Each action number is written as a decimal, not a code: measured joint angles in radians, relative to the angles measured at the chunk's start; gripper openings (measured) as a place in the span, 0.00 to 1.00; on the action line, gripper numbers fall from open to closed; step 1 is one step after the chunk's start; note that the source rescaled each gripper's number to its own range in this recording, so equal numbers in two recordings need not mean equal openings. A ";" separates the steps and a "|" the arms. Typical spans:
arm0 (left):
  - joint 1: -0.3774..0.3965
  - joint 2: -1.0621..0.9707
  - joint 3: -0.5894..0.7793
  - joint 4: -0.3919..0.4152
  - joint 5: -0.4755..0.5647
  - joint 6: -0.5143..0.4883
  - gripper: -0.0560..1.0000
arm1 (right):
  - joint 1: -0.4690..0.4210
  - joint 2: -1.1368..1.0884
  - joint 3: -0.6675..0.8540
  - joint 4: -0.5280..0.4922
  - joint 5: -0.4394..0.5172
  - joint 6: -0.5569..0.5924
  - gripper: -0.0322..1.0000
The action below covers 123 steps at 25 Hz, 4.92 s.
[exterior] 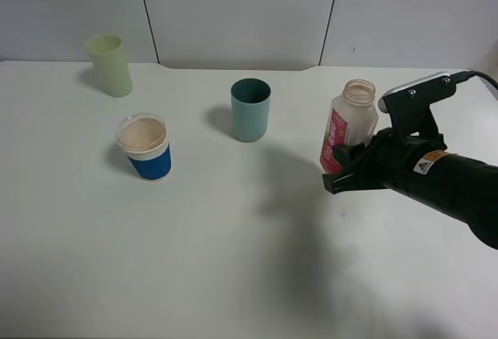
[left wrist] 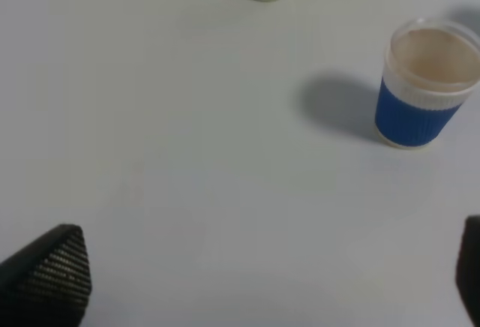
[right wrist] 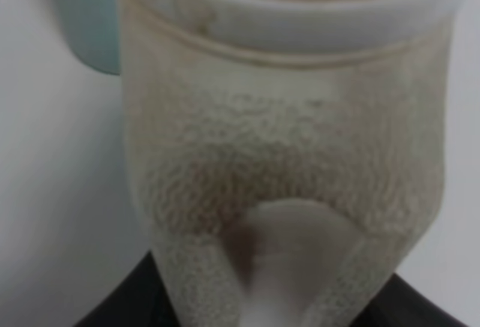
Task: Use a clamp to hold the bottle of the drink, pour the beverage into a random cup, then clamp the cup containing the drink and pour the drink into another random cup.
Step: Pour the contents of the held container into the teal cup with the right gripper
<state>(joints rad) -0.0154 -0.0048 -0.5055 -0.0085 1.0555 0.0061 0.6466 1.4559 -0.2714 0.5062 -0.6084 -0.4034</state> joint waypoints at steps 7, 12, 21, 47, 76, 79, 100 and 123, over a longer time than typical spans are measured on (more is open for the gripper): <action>0.000 0.000 0.000 0.000 0.000 0.000 0.99 | -0.025 0.000 0.000 0.002 -0.004 0.000 0.03; 0.000 0.000 0.000 0.000 0.000 0.000 0.99 | -0.087 0.001 -0.063 -0.018 0.039 -0.010 0.03; 0.000 0.000 0.000 0.000 0.000 0.000 0.99 | -0.203 0.004 -0.202 -0.159 0.199 -0.018 0.03; 0.000 0.000 0.000 0.000 0.000 0.000 0.99 | -0.297 0.119 -0.553 -0.639 0.594 0.106 0.03; 0.000 0.000 0.000 0.000 0.000 0.000 0.99 | -0.301 0.239 -0.749 -0.862 0.714 0.119 0.03; 0.000 0.000 0.000 0.000 0.000 0.000 0.99 | -0.301 0.255 -0.794 -0.898 0.733 0.123 0.03; 0.000 0.000 0.000 0.000 0.000 0.000 0.99 | -0.134 0.477 -1.028 -1.084 0.904 0.133 0.03; 0.000 0.000 0.000 0.000 0.000 0.000 0.99 | -0.064 0.477 -1.047 -1.219 1.106 0.057 0.03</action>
<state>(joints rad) -0.0154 -0.0048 -0.5055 -0.0085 1.0555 0.0061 0.5823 1.9331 -1.3189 -0.7128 0.4980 -0.3465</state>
